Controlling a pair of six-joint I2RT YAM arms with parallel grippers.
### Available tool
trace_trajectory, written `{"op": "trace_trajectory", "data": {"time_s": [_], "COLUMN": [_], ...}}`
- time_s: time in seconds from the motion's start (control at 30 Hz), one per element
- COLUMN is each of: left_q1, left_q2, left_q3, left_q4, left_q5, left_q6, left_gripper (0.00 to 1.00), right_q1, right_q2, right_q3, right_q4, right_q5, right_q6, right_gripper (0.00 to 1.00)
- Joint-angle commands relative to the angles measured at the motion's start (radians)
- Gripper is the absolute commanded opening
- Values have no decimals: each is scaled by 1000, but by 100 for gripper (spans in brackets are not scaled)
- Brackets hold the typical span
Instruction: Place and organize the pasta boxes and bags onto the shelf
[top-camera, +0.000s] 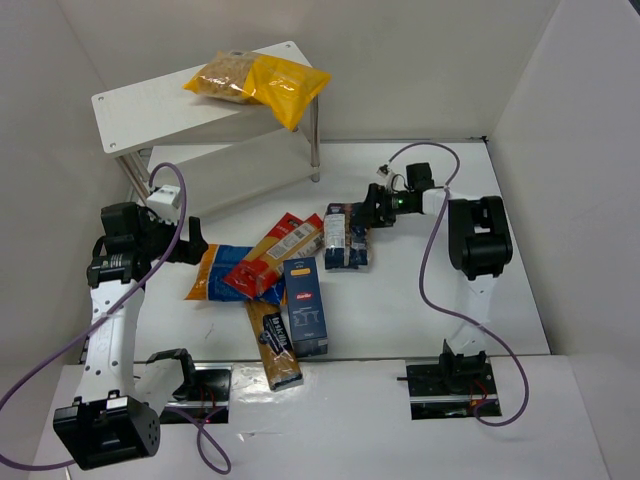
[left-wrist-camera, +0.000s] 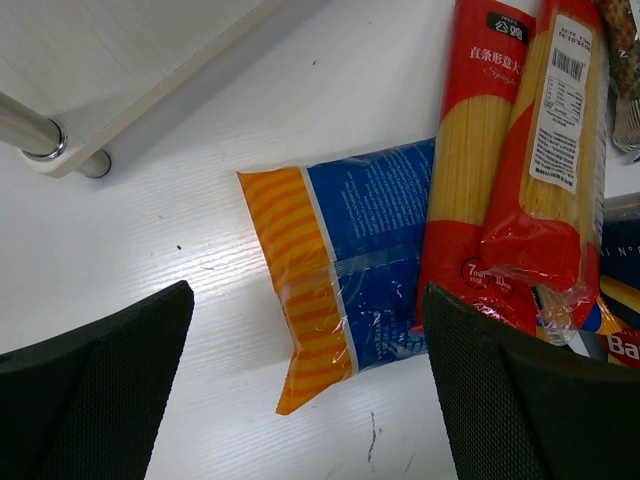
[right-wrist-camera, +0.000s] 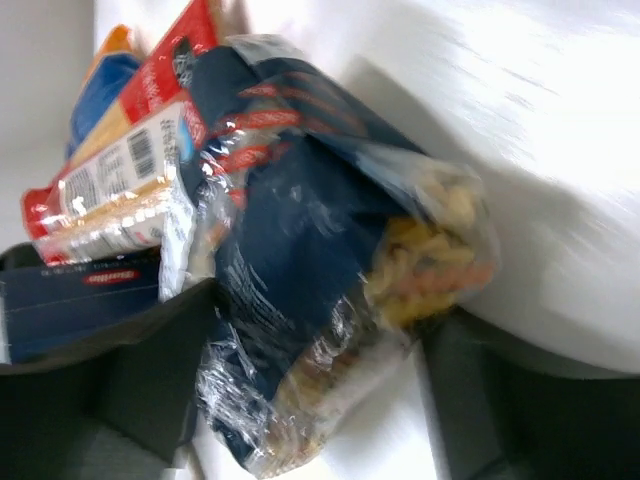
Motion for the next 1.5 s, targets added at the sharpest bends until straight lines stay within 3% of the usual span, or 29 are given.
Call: {"op": "trace_trajectory", "data": {"time_s": [0.0, 0.07, 0.1, 0.13, 0.17, 0.33, 0.53, 1.0, 1.3, 1.47], "left_q1": [5, 5, 5, 5, 5, 5, 5, 5, -46, -35], "left_q2": [-1, -1, -1, -1, -1, -1, -1, -19, -19, 42], "left_q3": [12, 12, 12, 12, 12, 12, 12, 21, 62, 104], "left_q4": [30, 30, 30, 30, 30, 30, 30, 21, 28, 48], "left_q5": [5, 5, 5, 5, 5, 5, 14, 72, 322, 619], "left_q6": [5, 5, 5, 5, 5, 5, 5, 14, -6, -55], "left_gripper": [100, 100, 100, 100, 100, 100, 100, 100, 100, 100], "right_q1": [62, 86, 86, 95, 95, 106, 106, 117, 193, 262], "right_q2": [33, 48, 62, 62, 62, -51, -198, -249, -260, -251], "right_q3": [66, 112, 126, 138, 152, 161, 174, 307, 427, 497], "right_q4": [-47, -90, -110, -137, -151, -196, -236, -190, -127, -118], "right_q5": [-80, -91, -91, -82, -82, -93, -338, -430, -363, -327], "right_q6": [-96, -124, -135, -149, -149, -203, -203, -91, 23, 52], "right_gripper": [75, 53, 22, 4, 0, 0, 0, 0, 0, 0]}}
